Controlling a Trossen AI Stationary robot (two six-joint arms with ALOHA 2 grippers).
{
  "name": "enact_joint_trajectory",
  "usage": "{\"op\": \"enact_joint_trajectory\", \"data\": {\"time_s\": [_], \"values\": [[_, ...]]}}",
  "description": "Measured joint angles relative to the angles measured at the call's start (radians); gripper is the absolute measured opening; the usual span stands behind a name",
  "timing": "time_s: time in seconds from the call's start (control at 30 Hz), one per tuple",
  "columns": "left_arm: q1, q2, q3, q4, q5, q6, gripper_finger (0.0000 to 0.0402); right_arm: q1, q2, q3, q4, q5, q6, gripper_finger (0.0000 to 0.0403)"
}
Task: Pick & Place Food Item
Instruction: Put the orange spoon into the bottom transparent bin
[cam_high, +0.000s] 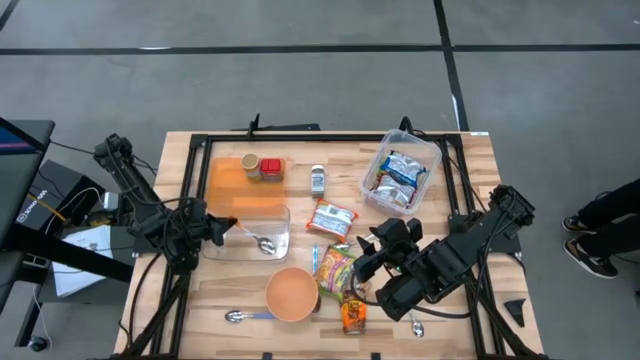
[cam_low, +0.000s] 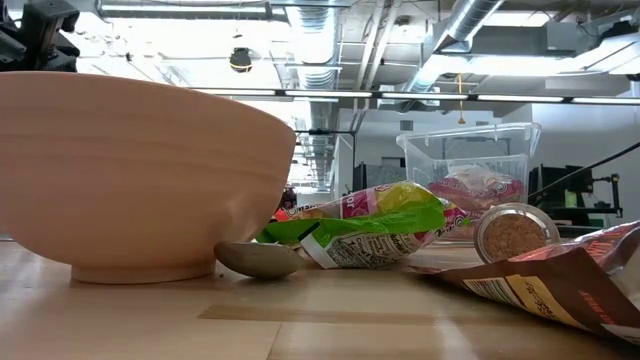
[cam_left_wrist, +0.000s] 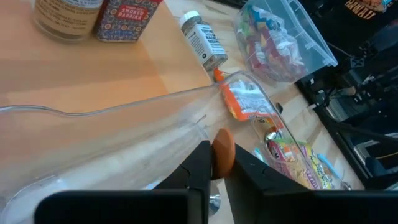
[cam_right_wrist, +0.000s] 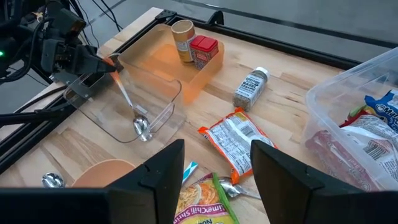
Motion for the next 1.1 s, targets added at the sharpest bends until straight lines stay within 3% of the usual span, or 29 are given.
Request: {"op": "enact_joint_trajectory", "data": {"time_s": [0.33, 0.6, 0.87, 1.1], "values": [[0.0, -0.003, 0.0, 0.0, 0.0, 0.005, 0.0115, 0.0, 0.0, 0.0, 0.005, -0.001, 0.0, 0.018], [0.0, -0.003, 0.0, 0.083, 0.0, 0.102, 0.0174, 0.0, 0.0, 0.0, 0.007, -0.001, 0.0, 0.018], [0.0, -0.003, 0.0, 0.1, -0.002, 0.126, 0.0192, 0.0, 0.0, 0.0, 0.008, 0.0, -0.003, 0.018], [0.0, -0.006, 0.0, 0.108, -0.09, 0.154, 0.0192, 0.0, 0.0, 0.0, 0.01, 0.0, -0.003, 0.018]]}}
